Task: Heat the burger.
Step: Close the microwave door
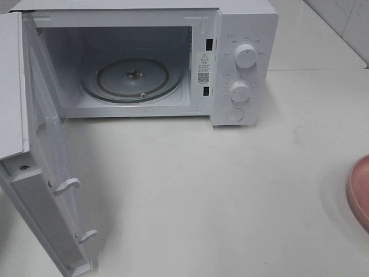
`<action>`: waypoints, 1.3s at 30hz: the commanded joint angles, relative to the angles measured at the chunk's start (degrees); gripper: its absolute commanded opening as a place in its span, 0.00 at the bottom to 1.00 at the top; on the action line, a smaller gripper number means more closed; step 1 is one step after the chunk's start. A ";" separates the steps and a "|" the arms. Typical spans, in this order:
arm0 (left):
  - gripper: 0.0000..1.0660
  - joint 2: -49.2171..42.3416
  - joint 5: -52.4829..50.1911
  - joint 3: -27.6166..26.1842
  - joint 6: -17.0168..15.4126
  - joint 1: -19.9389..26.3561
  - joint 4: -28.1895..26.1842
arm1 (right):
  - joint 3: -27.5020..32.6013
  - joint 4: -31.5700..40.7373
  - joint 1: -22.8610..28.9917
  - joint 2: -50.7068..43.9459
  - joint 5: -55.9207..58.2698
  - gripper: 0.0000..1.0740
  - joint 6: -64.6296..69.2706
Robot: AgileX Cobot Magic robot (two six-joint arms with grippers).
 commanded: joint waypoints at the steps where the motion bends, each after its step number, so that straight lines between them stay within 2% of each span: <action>1: 0.00 4.24 -7.56 0.11 -8.42 0.00 9.45 | 0.06 0.06 -0.34 -1.49 0.17 0.71 -0.52; 2: 0.00 4.24 -7.56 0.11 -8.42 0.00 9.45 | 0.06 0.06 -0.34 -1.49 0.17 0.71 -0.52; 4: 0.00 7.79 -11.23 0.11 -12.55 0.00 14.15 | 0.06 0.06 -0.34 -1.49 0.17 0.71 -0.52; 5: 0.00 7.79 -11.23 0.11 -12.55 0.00 14.15 | 0.06 0.06 -0.34 -1.49 0.17 0.71 -0.52; 7: 0.00 11.63 -14.90 0.06 -14.55 0.00 17.42 | 0.06 0.06 -0.34 -1.49 0.17 0.71 -0.52; 10: 0.00 14.84 -19.02 0.00 -14.73 0.00 19.31 | 0.06 0.06 -0.34 -1.49 0.17 0.71 -0.52; 19: 0.00 20.63 -24.35 -0.06 -14.73 -0.06 19.25 | 0.06 0.06 -0.34 -1.49 0.17 0.71 -0.52; 22: 0.00 21.66 -24.64 -0.11 -13.06 -2.75 18.79 | 0.06 0.06 -0.34 -1.49 0.17 0.71 -0.52; 23: 0.00 22.46 -24.41 -0.23 -10.43 -5.73 16.44 | 0.06 0.06 -0.34 -1.49 0.17 0.71 -0.52; 25: 0.00 22.80 -24.35 -0.34 -9.57 -6.99 14.78 | 0.06 0.06 -0.34 -1.49 0.17 0.71 -0.52; 26: 0.00 23.95 -24.35 -0.63 -8.25 -10.03 10.54 | 0.06 0.06 -0.34 -1.49 0.17 0.71 -0.52; 27: 0.00 23.95 -24.35 -0.63 -8.25 -10.03 10.54 | 0.06 0.06 -0.34 -1.49 0.17 0.71 -0.52; 28: 0.00 25.21 -24.58 -0.80 -6.82 -12.72 6.36 | 0.06 0.06 -0.34 -1.49 0.17 0.71 -0.52; 29: 0.00 25.21 -24.58 -0.80 -6.82 -12.72 6.36 | 0.06 0.06 -0.34 -1.49 0.17 0.71 -0.52; 31: 0.00 27.44 -24.92 -1.38 -4.41 -16.62 1.20 | 0.06 0.06 -0.34 -1.49 0.17 0.71 -0.52; 32: 0.00 27.44 -24.92 -1.38 -4.41 -16.62 1.20 | 0.06 0.06 -0.34 -1.49 0.17 0.71 -0.52; 34: 0.00 29.39 -24.98 -2.52 -2.81 -20.28 -3.32 | 0.06 0.06 -0.34 -1.49 0.17 0.71 -0.52; 35: 0.00 29.39 -24.98 -2.52 -2.81 -20.28 -3.32 | 0.06 0.06 -0.34 -1.49 0.17 0.71 -0.52; 37: 0.00 31.23 -24.92 -4.30 -1.55 -24.01 -7.28 | 0.06 0.06 -0.34 -1.49 0.17 0.71 -0.52; 39: 0.00 31.91 -24.81 -4.93 -1.38 -24.98 -8.25 | 0.06 0.06 -0.34 -1.49 0.17 0.71 -0.52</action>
